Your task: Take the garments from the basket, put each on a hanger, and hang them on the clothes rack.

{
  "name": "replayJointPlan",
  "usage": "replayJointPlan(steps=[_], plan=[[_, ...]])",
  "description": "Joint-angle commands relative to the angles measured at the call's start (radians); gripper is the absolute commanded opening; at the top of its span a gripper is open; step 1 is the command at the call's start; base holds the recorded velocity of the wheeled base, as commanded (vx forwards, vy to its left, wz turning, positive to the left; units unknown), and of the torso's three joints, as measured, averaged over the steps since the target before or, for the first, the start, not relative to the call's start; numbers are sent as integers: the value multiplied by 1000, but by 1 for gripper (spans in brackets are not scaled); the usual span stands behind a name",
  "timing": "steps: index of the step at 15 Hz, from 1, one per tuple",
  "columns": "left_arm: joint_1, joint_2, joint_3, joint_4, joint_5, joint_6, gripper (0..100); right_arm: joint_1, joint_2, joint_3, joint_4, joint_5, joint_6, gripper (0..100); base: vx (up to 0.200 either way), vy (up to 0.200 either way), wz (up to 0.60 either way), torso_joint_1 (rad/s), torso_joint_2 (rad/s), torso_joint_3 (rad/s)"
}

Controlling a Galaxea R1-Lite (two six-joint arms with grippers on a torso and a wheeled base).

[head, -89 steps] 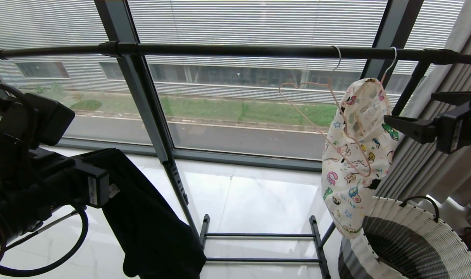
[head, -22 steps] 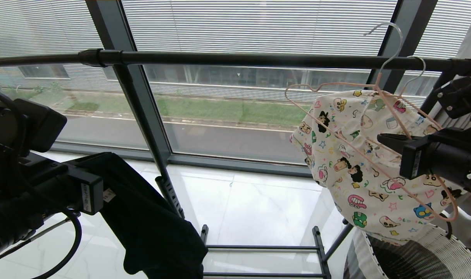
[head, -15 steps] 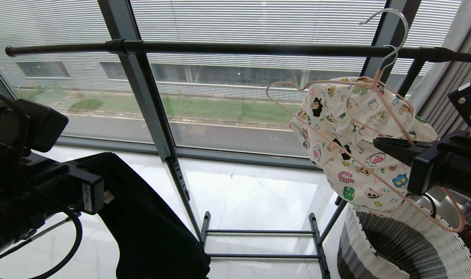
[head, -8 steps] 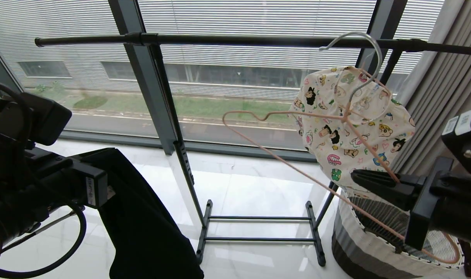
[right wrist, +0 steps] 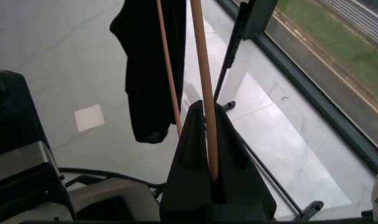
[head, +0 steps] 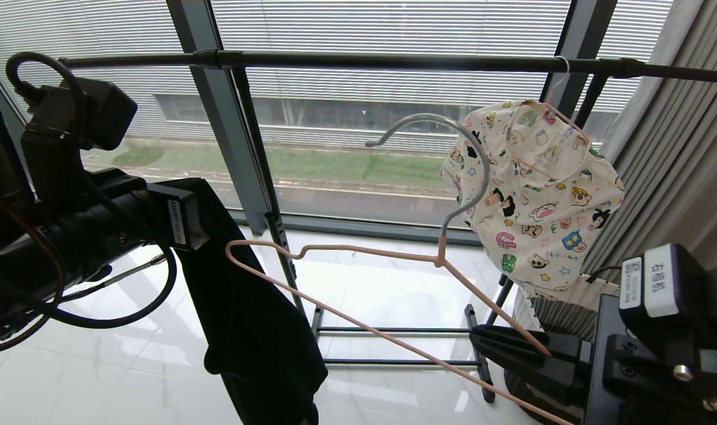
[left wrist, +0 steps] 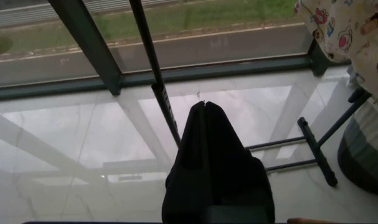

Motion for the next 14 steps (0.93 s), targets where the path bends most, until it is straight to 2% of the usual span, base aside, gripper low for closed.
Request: replayJointPlan(steps=[1,6,11,14], plan=[[-9,24,-15,0,0,0,0,15,80,-29,-22,-3,0,0,0,0,0,0,0,0],[-15,42,-15,-52,-1,4,0,17,112,-72,-23,-3,1,0,0,0,0,0,0,0],[-23,38,-16,-52,-1,6,0,6,112,-74,-36,-9,4,0,0,0,0,0,0,0],[-40,36,-16,-52,0,8,0,3,114,-76,-51,-39,4,0,0,0,0,0,0,0]])
